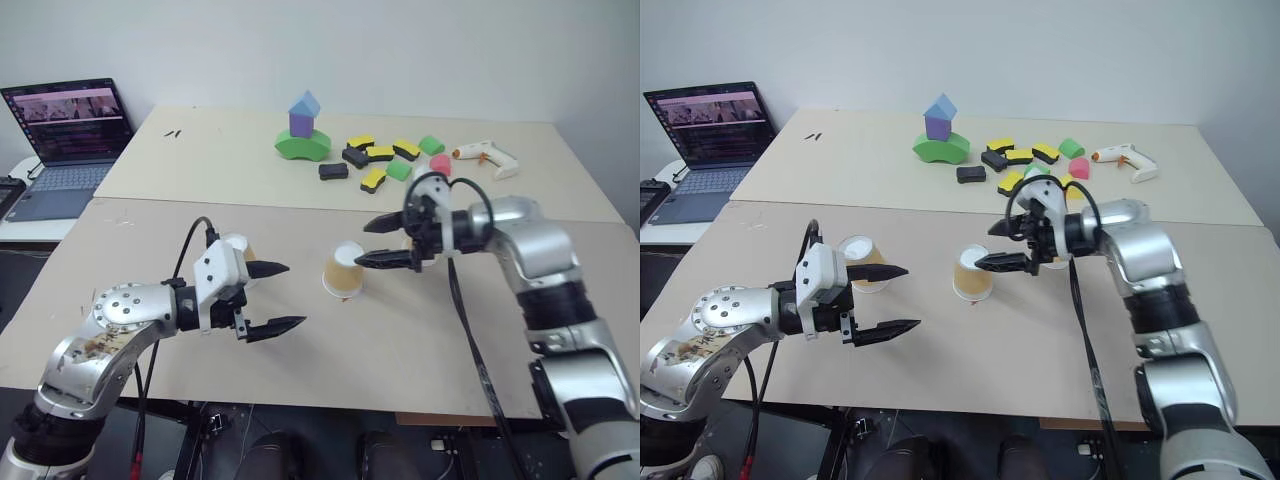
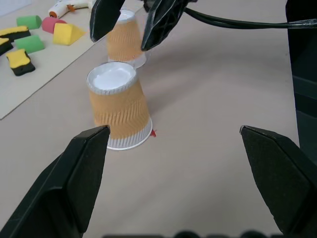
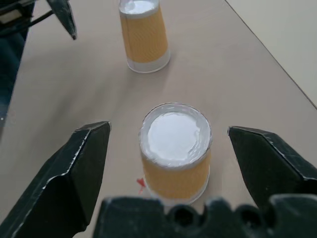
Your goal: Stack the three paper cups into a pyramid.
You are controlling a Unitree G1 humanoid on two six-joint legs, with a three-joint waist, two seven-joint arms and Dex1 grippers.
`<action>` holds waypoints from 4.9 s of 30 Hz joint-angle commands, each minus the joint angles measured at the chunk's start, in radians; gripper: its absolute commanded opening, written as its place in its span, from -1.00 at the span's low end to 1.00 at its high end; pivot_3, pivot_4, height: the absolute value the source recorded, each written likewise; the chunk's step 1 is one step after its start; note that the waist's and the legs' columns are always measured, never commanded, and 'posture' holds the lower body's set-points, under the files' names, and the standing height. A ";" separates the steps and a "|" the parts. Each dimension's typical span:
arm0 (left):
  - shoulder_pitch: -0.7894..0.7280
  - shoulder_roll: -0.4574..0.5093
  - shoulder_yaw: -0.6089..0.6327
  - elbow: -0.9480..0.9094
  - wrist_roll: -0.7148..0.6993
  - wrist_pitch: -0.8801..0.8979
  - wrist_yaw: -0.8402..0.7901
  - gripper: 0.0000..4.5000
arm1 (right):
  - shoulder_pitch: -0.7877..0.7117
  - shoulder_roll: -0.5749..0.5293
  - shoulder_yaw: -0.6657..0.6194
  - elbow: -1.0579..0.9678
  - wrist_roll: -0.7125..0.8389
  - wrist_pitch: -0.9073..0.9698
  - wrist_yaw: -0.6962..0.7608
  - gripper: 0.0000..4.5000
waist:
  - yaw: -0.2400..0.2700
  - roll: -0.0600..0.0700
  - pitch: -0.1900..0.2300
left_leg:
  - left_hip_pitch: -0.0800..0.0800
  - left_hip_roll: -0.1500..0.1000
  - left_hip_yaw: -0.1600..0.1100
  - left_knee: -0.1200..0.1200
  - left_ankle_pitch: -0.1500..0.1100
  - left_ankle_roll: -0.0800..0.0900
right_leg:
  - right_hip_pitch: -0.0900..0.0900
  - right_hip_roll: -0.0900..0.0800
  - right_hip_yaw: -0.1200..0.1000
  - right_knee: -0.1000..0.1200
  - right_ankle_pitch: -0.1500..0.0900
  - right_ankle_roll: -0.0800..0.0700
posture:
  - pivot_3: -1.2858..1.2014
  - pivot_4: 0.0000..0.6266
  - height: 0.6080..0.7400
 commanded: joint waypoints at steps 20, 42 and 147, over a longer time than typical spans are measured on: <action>-0.039 -0.012 -0.004 0.051 0.025 -0.042 -0.017 1.00 | 0.317 0.224 -0.347 -0.213 -0.221 0.044 -1.014 0.97 | -0.004 -0.001 -0.001 | 0.004 -0.001 0.002 -0.001 0.002 -0.004 | 0.001 0.010 0.003 -0.001 0.000 0.000 | 0.03 -0.52 1.00; -0.044 -0.022 0.004 0.043 0.020 -0.025 0.003 1.00 | 0.192 0.270 -0.268 0.003 -0.192 -0.063 -0.938 0.97 | -0.005 -0.001 -0.001 | 0.004 0.000 0.003 -0.001 0.002 -0.003 | 0.000 0.012 0.007 0.001 0.000 0.000 | 0.03 -0.52 1.00; -0.055 -0.013 0.008 0.016 0.000 0.005 0.042 1.00 | 0.234 0.190 0.002 -0.128 -0.071 -0.079 -0.564 0.94 | -0.001 -0.001 0.000 | 0.005 0.000 0.003 -0.001 0.001 -0.001 | 0.001 0.009 0.007 -0.001 0.000 0.000 | 0.03 -0.52 1.00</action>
